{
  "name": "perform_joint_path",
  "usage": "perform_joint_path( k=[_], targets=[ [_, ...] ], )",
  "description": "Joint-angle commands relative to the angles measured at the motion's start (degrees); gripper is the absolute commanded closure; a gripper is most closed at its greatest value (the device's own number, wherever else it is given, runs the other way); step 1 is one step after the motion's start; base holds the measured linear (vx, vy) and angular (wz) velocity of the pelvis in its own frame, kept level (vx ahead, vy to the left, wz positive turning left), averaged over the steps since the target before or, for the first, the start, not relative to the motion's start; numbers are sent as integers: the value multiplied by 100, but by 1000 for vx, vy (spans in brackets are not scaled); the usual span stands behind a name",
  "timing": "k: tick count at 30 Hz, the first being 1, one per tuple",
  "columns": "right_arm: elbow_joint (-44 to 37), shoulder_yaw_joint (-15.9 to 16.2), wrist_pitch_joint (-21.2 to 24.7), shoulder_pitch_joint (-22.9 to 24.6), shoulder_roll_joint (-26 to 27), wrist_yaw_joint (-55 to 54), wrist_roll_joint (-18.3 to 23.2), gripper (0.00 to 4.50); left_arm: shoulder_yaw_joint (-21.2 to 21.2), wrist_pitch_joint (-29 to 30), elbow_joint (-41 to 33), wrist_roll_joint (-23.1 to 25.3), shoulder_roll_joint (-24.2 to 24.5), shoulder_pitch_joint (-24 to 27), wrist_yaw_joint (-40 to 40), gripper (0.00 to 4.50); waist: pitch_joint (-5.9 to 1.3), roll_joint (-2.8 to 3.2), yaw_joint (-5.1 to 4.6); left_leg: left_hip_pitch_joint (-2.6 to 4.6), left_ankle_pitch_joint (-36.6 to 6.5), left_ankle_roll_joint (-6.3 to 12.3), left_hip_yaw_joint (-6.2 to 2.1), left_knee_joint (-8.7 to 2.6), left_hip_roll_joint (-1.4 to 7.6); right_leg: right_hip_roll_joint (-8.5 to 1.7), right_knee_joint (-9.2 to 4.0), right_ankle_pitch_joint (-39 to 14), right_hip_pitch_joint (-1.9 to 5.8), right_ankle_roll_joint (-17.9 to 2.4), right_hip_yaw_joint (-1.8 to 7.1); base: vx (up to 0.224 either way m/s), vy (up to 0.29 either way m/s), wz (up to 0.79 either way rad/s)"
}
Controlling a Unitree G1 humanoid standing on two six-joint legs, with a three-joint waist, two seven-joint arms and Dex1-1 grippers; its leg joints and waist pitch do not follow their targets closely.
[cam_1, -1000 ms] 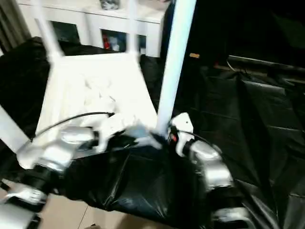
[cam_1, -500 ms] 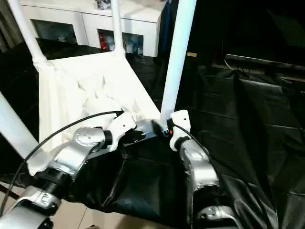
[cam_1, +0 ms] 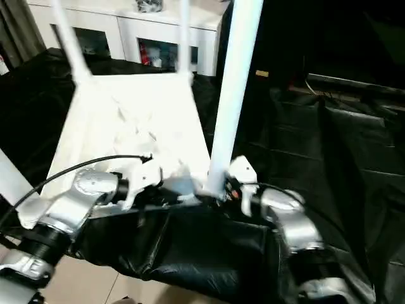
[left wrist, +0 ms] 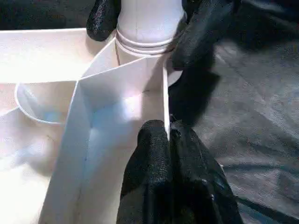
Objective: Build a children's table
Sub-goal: Rotate leg to tighten
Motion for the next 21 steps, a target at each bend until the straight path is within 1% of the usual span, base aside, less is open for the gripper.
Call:
perform_joint_path(
  k=[1, 3, 4, 5, 8, 9, 10, 13, 17, 18, 19, 21],
  targets=[
    [-169, 375, 164, 15, -44, 555, 95, 107, -147, -239, -57, -152, -36, -192, -290, 450, -344, 20, 4, 14, -1265, 333, -11, -342, 169, -319, -357, -1009, 331, -1243, 294, 0, 0, 0],
    [-193, 397, 207, 6, -81, 657, 126, 115, -138, -262, -10, -157, -8, -224, -342, 450, -352, 21, 25, 19, -1227, 343, -8, -334, 169, -316, -356, -1005, 326, -1230, 296, 0, 0, 0],
    [-281, 454, 317, 0, -134, 847, 201, 124, -140, -295, 59, -184, 50, -278, -481, 450, -349, 30, 42, 24, -1221, 327, -10, -336, 171, -311, -354, -972, 324, -1251, 293, 0, 0, 0],
    [-296, 459, 333, 1, -142, 879, 209, 146, -138, -303, 70, -188, 55, -285, -502, 450, -349, 30, 42, 20, -1228, 329, -11, -338, 171, -310, -347, -966, 323, -1255, 292, 0, 0, 0],
    [-399, 513, 421, 12, -187, 1073, 248, 157, -148, -355, 162, -213, 96, -341, -659, 450, -350, 26, 65, 30, -1261, 302, -11, -340, 176, -317, -350, -1003, 316, -1252, 294, 0, 0, 0],
    [-409, 523, 429, 14, -192, 1093, 250, 166, -150, -361, 171, -217, 100, -346, -671, 450, -355, 28, 76, 24, -1229, 294, -12, -336, 176, -322, -345, -973, 321, -1251, 294, 0, 0, 0],
    [-428, 549, 432, 22, -202, 1122, 245, 187, -160, -366, 190, -225, 112, -358, -706, 450, -356, 28, 87, 22, -1219, 274, -14, -338, 178, -326, -342, -949, 321, -1258, 293, 0, 0, 0],
    [-477, 594, 477, 46, -232, 1192, 270, 192, -161, -390, 235, -240, 123, -381, -806, 450, -359, 29, 104, 27, -1229, 261, -13, -337, 175, -325, -342, -988, 322, -1235, 294, 0, 0, 0],
    [-569, 605, 568, 109, -233, 1230, 309, 201, -148, -388, 234, -277, 122, -371, -850, 450, -365, 26, 137, 26, -1150, 256, -14, -331, 177, -322, -325, -885, 323, -1251, 294, 0, 0, 0],
    [-587, 591, 585, 135, -225, 1222, 314, 201, -135, -382, 232, -291, 103, -362, -832, 450, -365, 58, 144, 30, -1162, 248, -17, -332, 177, -323, -325, -879, 320, -1256, 293, 0, 0, 0],
    [-596, 580, 593, 152, -220, 1213, 316, 201, -125, -379, 232, -299, 88, -356, -817, 450, -361, 42, 140, 26, -1198, 241, -15, -335, 177, -321, -335, -898, 321, -1247, 292, 0, 0, 0],
    [-547, 470, 506, 189, -97, 900, 323, 201, -38, -314, 224, -303, 4, -334, -594, 450, -365, 39, 148, 26, -1207, 222, -16, -333, 174, -327, -336, -915, 325, -1236, 294, 0, 0, 0]
  ],
)
